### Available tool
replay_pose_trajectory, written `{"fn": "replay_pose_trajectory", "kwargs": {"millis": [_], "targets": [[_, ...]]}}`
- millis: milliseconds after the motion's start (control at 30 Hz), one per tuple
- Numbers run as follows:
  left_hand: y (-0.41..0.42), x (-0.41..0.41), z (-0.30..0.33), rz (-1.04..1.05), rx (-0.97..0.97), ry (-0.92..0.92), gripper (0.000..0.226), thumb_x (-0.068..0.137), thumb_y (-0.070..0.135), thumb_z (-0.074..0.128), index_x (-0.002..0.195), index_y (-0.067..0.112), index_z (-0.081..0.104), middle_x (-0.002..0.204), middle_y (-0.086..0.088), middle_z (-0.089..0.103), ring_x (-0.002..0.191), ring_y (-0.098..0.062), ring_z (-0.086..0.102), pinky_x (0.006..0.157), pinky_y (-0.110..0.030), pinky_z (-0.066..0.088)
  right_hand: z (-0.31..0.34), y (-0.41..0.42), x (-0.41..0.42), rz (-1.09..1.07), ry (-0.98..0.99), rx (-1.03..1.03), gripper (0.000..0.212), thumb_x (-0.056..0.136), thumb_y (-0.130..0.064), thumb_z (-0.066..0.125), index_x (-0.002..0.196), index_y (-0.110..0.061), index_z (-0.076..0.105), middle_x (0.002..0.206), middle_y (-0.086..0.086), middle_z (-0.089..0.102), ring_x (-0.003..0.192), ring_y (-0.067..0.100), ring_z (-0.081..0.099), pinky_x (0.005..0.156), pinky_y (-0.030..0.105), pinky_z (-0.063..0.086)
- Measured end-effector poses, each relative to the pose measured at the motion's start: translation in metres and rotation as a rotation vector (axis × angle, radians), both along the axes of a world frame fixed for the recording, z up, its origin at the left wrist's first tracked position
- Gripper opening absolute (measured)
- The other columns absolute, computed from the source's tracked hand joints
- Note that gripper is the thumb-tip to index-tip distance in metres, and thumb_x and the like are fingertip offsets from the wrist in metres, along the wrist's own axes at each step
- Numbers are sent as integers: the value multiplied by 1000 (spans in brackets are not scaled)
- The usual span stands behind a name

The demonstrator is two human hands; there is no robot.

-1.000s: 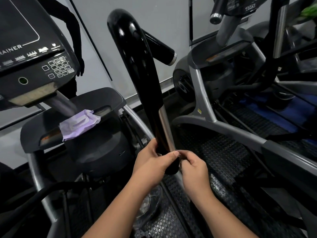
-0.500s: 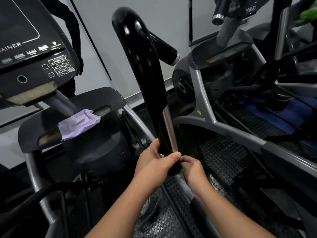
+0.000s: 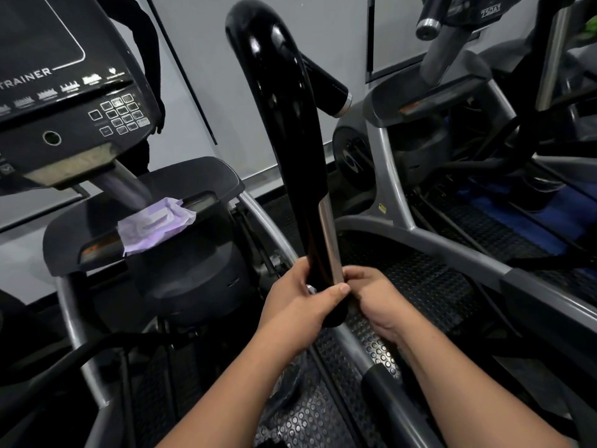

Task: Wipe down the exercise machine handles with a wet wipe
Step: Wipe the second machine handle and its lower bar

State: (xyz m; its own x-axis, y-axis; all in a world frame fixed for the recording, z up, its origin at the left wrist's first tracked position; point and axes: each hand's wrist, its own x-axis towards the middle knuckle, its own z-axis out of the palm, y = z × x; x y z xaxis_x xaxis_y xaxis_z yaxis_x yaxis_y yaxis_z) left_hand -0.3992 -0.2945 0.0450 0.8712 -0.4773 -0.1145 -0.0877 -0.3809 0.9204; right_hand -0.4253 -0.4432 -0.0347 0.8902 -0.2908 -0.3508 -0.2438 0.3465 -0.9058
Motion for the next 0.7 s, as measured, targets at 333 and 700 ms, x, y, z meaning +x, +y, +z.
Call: {"fn": "replay_pose_trajectory", "kwargs": {"millis": [333, 700], "targets": [[23, 20, -12, 59, -256, 390, 37, 86, -14, 53, 108, 7, 73, 88, -4, 72, 69, -10, 62, 59, -19, 48, -6, 6, 8, -2, -14, -13, 20, 79, 4, 62, 92, 18, 64, 90, 38, 67, 76, 31, 58, 70, 38, 46], [-15, 28, -43, 73, -159, 383, 9, 86, -1, 67, 89, -4, 75, 73, -13, 67, 67, -23, 57, 58, -26, 45, -20, 7, 2, -44, -9, -10, 26, 73, -4, 68, 90, 15, 65, 84, 40, 64, 72, 31, 57, 62, 32, 46]]}}
